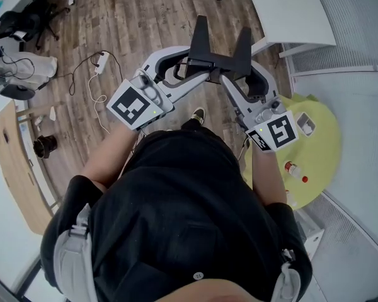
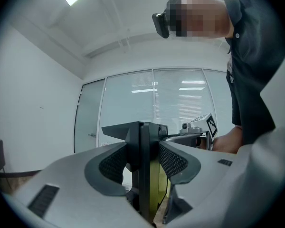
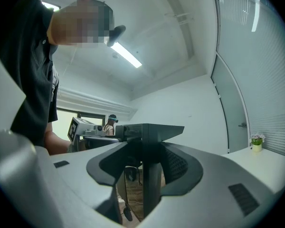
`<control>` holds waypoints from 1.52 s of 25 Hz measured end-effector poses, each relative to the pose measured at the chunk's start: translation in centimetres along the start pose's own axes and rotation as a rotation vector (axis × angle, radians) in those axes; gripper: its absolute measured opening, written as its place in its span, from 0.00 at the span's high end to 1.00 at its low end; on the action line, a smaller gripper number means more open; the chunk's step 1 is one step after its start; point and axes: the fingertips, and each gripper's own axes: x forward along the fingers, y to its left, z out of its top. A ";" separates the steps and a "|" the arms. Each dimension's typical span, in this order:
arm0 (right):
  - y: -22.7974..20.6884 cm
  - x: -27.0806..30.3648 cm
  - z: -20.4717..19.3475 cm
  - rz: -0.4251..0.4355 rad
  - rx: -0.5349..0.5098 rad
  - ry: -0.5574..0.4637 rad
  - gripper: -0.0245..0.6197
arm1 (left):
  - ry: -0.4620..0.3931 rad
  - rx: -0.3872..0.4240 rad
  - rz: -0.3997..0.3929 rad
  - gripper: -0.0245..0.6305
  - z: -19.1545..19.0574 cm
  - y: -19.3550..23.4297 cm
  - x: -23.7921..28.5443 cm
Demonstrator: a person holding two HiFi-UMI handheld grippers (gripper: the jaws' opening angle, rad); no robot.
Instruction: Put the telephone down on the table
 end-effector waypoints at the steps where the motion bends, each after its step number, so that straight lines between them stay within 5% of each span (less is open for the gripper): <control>1: -0.8 0.0 -0.1 0.004 0.001 0.001 0.62 | 0.002 0.000 0.005 0.63 -0.2 0.3 0.7; 16: -10.0 4.2 1.6 0.038 0.029 0.002 0.62 | -0.006 -0.014 0.026 0.63 1.5 7.3 7.7; 25: -13.6 7.1 -0.7 -0.022 0.022 -0.005 0.62 | -0.003 -0.006 -0.029 0.63 -0.8 11.9 9.9; 33: -17.8 17.4 1.7 -0.083 0.020 0.023 0.62 | -0.003 -0.030 -0.098 0.63 1.7 23.1 10.3; 38: -18.4 17.7 0.1 -0.131 0.021 0.008 0.62 | -0.001 -0.009 -0.146 0.63 0.3 24.0 10.9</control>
